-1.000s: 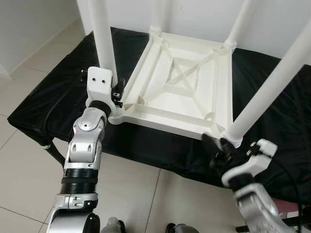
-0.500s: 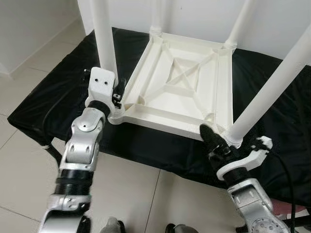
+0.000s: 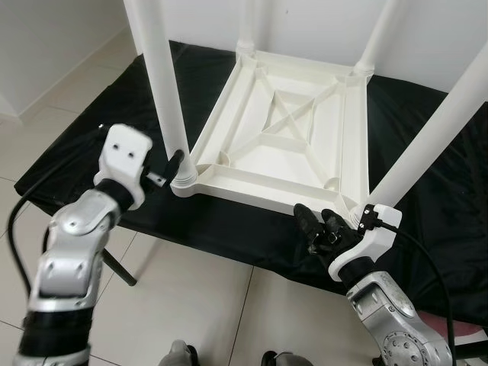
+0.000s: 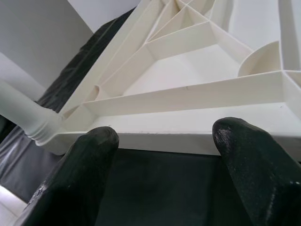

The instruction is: Building children table

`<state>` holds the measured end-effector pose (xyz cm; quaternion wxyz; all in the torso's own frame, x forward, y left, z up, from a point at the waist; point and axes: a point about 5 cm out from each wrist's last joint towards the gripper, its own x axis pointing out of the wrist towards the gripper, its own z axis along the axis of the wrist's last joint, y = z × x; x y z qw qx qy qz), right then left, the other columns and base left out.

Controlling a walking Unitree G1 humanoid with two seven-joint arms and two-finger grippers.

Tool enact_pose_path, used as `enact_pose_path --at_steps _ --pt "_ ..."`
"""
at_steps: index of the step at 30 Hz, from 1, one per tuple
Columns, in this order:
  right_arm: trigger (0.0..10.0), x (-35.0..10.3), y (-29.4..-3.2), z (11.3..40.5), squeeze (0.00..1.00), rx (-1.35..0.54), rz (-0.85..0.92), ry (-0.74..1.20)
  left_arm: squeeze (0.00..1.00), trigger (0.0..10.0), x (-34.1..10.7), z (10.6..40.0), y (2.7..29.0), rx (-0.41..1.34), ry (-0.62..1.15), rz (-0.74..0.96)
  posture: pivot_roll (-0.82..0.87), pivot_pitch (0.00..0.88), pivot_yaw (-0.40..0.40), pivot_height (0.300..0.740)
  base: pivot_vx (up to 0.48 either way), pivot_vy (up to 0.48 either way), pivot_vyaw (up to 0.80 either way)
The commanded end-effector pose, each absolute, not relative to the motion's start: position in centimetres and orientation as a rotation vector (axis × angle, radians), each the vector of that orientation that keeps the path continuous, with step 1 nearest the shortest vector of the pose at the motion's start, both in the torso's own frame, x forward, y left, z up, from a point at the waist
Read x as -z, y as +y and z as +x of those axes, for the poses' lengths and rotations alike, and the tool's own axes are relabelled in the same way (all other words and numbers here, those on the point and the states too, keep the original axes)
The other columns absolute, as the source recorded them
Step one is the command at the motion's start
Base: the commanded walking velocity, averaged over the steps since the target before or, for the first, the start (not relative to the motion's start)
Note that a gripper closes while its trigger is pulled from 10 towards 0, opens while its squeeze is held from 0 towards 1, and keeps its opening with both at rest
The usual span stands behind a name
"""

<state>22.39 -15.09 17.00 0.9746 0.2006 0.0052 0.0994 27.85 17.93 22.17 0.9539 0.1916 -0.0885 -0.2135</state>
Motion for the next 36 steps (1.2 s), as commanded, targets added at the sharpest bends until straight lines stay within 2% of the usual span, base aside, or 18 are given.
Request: enact_pose_path --at_steps 1,3,4,7,8,9,10,13,16,18,22,27,35,36 --pt "10.0 -16.5 -15.7 22.5 0.00 -0.158 0.311 0.026 0.00 10.0 -22.4 26.8 17.9 0.421 -0.222 0.611 0.02 0.131 -0.004 0.740 0.000 0.000 0.00" --pt "10.0 -16.2 -16.8 22.7 0.00 -0.072 0.224 0.026 0.00 10.0 -22.4 26.2 17.7 0.404 -0.299 0.913 0.02 0.130 -0.010 0.740 0.000 0.000 0.00" --pt "10.0 -16.0 -17.2 22.7 0.00 -0.025 0.206 0.026 0.00 10.0 -22.3 26.0 17.5 0.412 -0.328 1.010 0.03 0.129 -0.011 0.740 0.000 0.000 0.00" --pt "10.0 -15.9 -17.7 22.6 0.00 0.011 0.185 0.023 0.00 10.0 -22.3 25.8 17.2 0.427 -0.344 1.030 0.03 0.126 -0.012 0.740 0.000 0.000 0.00" --pt "10.0 -15.7 -17.9 22.2 0.00 0.022 0.265 0.024 0.00 10.0 -22.5 26.0 16.9 0.422 -0.355 1.023 0.03 0.124 -0.009 0.740 0.000 0.000 0.00" --pt "10.0 -15.7 -17.9 22.2 0.00 0.022 0.265 0.024 0.00 10.0 -22.5 26.0 16.9 0.422 -0.355 1.023 0.03 0.124 -0.009 0.740 0.000 0.000 0.00" --pt "10.0 -15.7 -17.7 21.6 0.00 -0.006 0.358 0.022 0.00 10.0 -22.8 26.3 16.6 0.404 -0.363 0.987 0.02 0.121 -0.003 0.740 0.000 0.000 0.00" --pt "10.0 -15.8 -17.6 20.4 0.00 -0.028 0.384 0.015 0.00 10.0 -23.0 27.0 16.0 0.385 -0.366 0.927 0.01 0.122 0.007 0.740 0.000 0.000 0.00" --pt "10.0 -15.5 -18.2 19.1 0.00 0.028 0.070 0.022 0.00 10.0 -22.7 27.7 15.5 0.396 -0.364 0.891 -0.02 0.123 0.017 0.740 0.000 0.000 0.00" --pt "10.0 -15.5 -18.3 18.8 0.00 0.033 0.013 0.016 0.00 10.0 -22.6 27.8 15.5 0.398 -0.366 0.893 -0.02 0.123 0.017 0.740 0.000 0.000 0.00" --pt "10.0 -15.9 -19.8 18.3 0.00 0.234 -0.050 -0.035 0.00 10.0 -22.1 29.0 15.4 0.379 -0.358 0.828 -0.05 0.121 0.031 0.740 0.000 0.000 0.00" --pt "10.0 -17.6 -19.6 21.2 0.00 0.220 -0.210 -0.144 0.00 10.0 -20.7 30.4 15.9 0.332 -0.176 0.528 -0.07 0.118 0.052 0.740 0.000 0.000 0.00" --pt "10.0 -17.5 -19.9 22.8 0.00 0.255 -0.246 -0.127 0.00 10.0 -20.4 30.8 16.4 0.297 -0.102 0.390 -0.05 0.117 0.044 0.740 0.000 0.000 0.00" --pt "10.0 -17.1 -19.7 23.5 0.00 0.260 -0.257 -0.101 0.00 10.0 -20.1 30.5 16.3 0.316 -0.077 0.315 -0.03 0.120 0.034 0.740 0.000 0.000 0.00"
